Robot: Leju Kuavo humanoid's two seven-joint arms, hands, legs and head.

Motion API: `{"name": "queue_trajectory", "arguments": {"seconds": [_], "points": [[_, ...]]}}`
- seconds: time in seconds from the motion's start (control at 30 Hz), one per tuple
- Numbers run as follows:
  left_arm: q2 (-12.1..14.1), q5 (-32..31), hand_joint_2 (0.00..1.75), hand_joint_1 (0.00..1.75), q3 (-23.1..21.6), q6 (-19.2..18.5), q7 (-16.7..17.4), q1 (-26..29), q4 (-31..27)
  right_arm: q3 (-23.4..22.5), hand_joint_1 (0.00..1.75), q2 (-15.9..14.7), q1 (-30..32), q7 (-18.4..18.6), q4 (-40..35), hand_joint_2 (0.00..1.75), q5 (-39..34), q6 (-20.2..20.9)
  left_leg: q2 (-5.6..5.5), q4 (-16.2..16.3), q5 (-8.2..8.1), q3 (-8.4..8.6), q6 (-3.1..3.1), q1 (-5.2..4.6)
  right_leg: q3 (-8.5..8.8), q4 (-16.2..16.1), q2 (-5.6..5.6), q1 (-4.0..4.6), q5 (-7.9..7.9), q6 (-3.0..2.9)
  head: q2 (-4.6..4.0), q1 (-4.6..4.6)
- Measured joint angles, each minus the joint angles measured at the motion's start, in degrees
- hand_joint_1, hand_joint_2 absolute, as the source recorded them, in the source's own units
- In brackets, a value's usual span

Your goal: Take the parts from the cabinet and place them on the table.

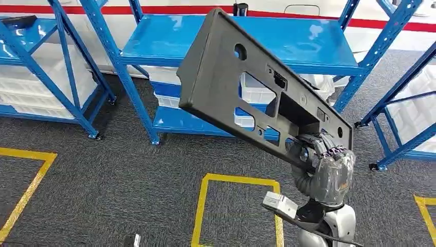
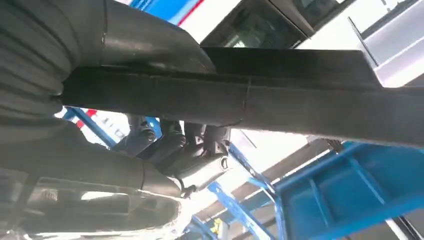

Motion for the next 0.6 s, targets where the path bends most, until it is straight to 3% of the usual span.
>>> {"name": "queue_trajectory", "arguments": {"seconds": [0.07, 0.1, 0.13, 0.17, 0.23, 0.27, 0.3, 0.33, 0.4, 0.43, 0.47, 0.53, 0.57, 0.6], "points": [[-0.8, 0.0, 1.75, 0.0, 0.0, 0.0, 0.0, 0.2, 0.0, -0.1, 1.75, -0.2, 0.3, 0.0, 0.0, 1.75, -0.2, 0.0, 0.08, 0.1, 0.85, -1.36, -0.87, 0.1, -2.33, 8.1, -0.02, -0.44, -4.41, 0.2, 0.0, 0.02], [-0.9, 0.0, 1.75, 0.0, 0.0, 0.1, -0.2, 0.2, 0.0, -0.1, 1.75, -0.3, 0.3, 0.0, 0.1, 1.75, -0.3, 0.0, 0.17, 0.2, 1.31, -2.15, -1.17, 0.18, -3.05, 11.2, -0.03, -0.68, -5.23, 0.73, 0.0, 0.04], [-1.1, 0.0, 1.75, 0.0, 0.1, 0.2, -0.3, 0.3, 0.0, -0.1, 1.75, -0.3, 0.3, 0.0, 0.2, 1.75, -0.3, 0.0, 0.26, 0.6, 1.69, -2.96, -1.48, 0.36, -2.67, 12.2, -0.03, -0.97, -4.56, 1.53, 0.0, 0.02], [-1.2, 0.0, 1.75, 0.0, 0.2, 0.3, -0.3, 0.3, 0.0, -0.1, 1.75, -0.3, 0.3, 0.0, 0.2, 1.75, -0.4, 0.0, 0.34, 1.1, 1.98, -3.89, -1.88, 0.73, -0.89, 10.4, -0.04, -1.33, -2.66, 2.72, 0.0, 0.02], [-1.3, 0.0, 1.75, 0.0, 0.2, 0.3, -0.3, 0.2, 0.0, -0.1, 1.75, -0.4, 0.3, 0.0, 0.2, 1.75, -0.4, 0.0, 0.33, 2.8, 2.28, -5.73, -2.52, 1.42, 5.32, 1.3, -0.14, -2.06, 0.64, 4.7, 0.0, 0.04], [-1.3, 0.0, 1.75, 0.0, 0.3, 0.3, -0.4, 0.2, 0.0, -0.1, 1.75, -0.4, 0.1, 0.0, 0.2, 1.75, -0.5, -0.1, 0.32, 3.7, 2.34, -6.64, -3.01, 1.26, 7.33, -2.9, -0.08, -2.21, -1.38, 5.02, 0.0, 0.13], [-1.3, 0.0, 1.75, 0.0, 0.3, 0.3, -0.5, 0.2, 0.0, -0.1, 1.75, -0.3, 0.1, 0.0, 0.3, 1.75, -0.5, -0.1, 0.19, 4.5, 2.5, -7.55, -3.48, 1.12, 8.67, -4.1, 0.21, -1.09, -1.86, 4.08, 0.0, 0.68], [-1.4, 0.0, 1.75, 0.0, 0.4, 0.5, -0.8, 0.4, 0.0, -0.1, 1.75, -0.3, 0.2, -0.1, 0.3, 1.75, -0.5, -0.1, 0.03, 4.7, 2.86, -7.51, -3.79, 0.77, 7.47, -3.5, 0.15, -1.29, -1.62, 3.65, 0.0, 0.46], [-1.4, 0.1, 1.75, 0.0, 0.6, 0.7, -0.9, 0.5, 0.0, -0.1, 1.75, -0.3, 0.1, -0.1, 0.5, 1.75, -0.5, -0.1, -0.06, 4.9, 3.62, -8.03, -4.0, 0.91, 6.98, -2.7, 0.13, -1.34, -1.39, 2.98, 0.0, 0.11], [-1.4, 0.1, 1.75, 0.0, 0.7, 0.9, -1.0, 0.5, 0.0, -0.1, 1.75, -0.2, 0.1, -0.1, 0.7, 1.75, -0.5, -0.1, -0.04, 5.0, 3.63, -8.48, -4.12, 1.24, 5.83, -2.8, -0.01, -1.96, -0.94, 2.17, 0.0, 0.04], [-1.4, 0.2, 1.75, 0.0, 0.7, 1.0, -1.1, 0.5, -0.1, -0.1, 1.75, -0.2, -0.2, -0.2, 0.7, 1.75, -0.5, -0.1, -0.12, 6.1, 1.71, -9.22, -4.44, 1.4, 5.84, -2.7, -0.01, -1.85, -0.39, 1.25, 0.0, 0.02], [-1.7, 0.5, 1.75, 0.0, 0.9, 1.1, -1.3, 0.6, -0.2, -0.1, 1.75, -0.1, -0.4, -0.3, 0.8, 1.75, -0.6, -0.1, -0.23, 13.2, -5.24, -11.58, -5.02, 1.43, 4.35, -2.7, -0.05, -1.51, 0.7, -0.4, 0.0, -0.2], [-1.8, 0.5, 1.75, 0.0, 1.1, 1.1, -1.4, 0.6, -0.2, -0.1, 1.75, 0.0, -0.5, -0.3, 0.9, 1.75, -0.6, -0.1, -0.26, 17.8, -7.91, -12.74, -5.17, 1.48, 3.65, -2.7, -0.1, -1.28, 1.25, -0.9, 0.0, -0.22], [-1.8, 0.6, 1.75, 0.0, 1.3, 1.2, -1.4, 0.6, -0.2, -0.1, 1.75, 0.0, -0.5, -0.3, 1.0, 1.75, -0.7, -0.1, -0.28, 21.5, -9.13, -13.36, -5.16, 1.48, 2.99, -2.7, -0.14, -1.06, 1.79, -0.98, 0.0, -0.2]]}}
